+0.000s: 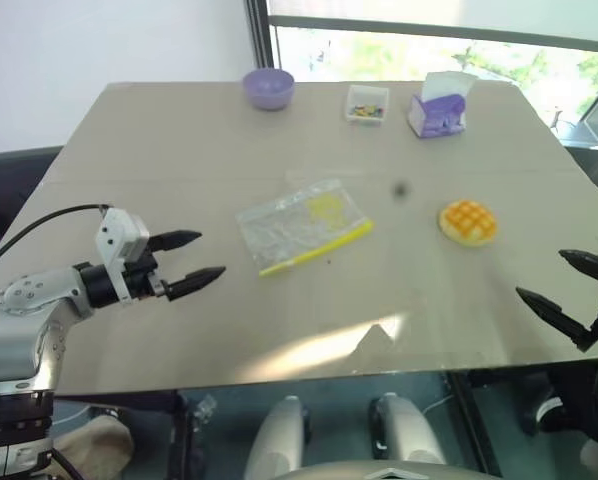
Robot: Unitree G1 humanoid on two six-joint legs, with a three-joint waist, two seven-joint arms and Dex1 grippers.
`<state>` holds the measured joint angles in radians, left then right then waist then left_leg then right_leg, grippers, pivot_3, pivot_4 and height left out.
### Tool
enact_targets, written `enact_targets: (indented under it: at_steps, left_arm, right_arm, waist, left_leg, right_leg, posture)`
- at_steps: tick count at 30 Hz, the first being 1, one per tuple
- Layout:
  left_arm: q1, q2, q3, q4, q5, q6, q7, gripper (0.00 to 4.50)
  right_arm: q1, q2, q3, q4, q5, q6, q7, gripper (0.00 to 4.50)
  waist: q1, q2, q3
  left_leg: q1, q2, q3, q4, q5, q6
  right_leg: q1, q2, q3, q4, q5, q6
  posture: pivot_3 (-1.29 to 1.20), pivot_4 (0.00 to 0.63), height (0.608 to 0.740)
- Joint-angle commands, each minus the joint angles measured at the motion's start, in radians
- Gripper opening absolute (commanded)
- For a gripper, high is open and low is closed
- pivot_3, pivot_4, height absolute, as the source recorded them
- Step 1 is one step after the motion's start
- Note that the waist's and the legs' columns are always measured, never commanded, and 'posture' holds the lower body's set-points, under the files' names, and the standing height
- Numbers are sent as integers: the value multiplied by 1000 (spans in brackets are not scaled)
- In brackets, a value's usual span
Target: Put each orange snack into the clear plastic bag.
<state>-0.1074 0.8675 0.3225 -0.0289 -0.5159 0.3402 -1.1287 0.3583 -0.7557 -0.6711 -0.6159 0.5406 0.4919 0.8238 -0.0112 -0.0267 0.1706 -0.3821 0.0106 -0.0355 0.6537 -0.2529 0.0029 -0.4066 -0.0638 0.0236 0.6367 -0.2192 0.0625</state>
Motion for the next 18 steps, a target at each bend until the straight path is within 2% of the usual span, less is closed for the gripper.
enact_targets:
  at_steps: [1,10,14,16,18]
  left_arm:
    - [-17,10,22,-18,-24,20,8,4475]
    - [-91,-27,52,1,-113,269,158,4475]
    - [-128,8,40,-16,-180,521,239,4475]
    - [-168,30,15,-8,-250,735,263,4475]
    - [-242,1,10,35,-295,919,324,4475]
  right_arm:
    - [-3,-10,-22,-43,11,1,-16,4500]
    - [-38,1,36,-98,11,20,-87,4500]
    - [-68,6,81,-130,20,25,-113,4500]
    - [-99,10,129,-155,26,30,-131,4500]
    - [-131,14,188,-180,20,34,-154,4500]
  waist:
    - [0,0,0]
    - [0,0,0]
    - [-1,-1,0]
    - [-2,-1,1]
    - [-3,-1,1]
  left_leg:
    - [0,0,0,0,0,0]
    - [0,0,0,0,0,0]
    - [0,0,-1,0,0,0]
    - [0,0,-1,0,0,0]
    - [0,0,-1,0,0,0]
  right_leg:
    - [0,0,0,0,0,0]
    - [0,0,0,0,2,3]
    - [0,0,0,0,2,4]
    - [0,0,0,0,2,4]
    - [0,0,0,1,2,4]
  posture:
    - [0,150,740]
    - [0,150,740]
    - [0,150,740]
    - [0,150,740]
    - [0,150,740]
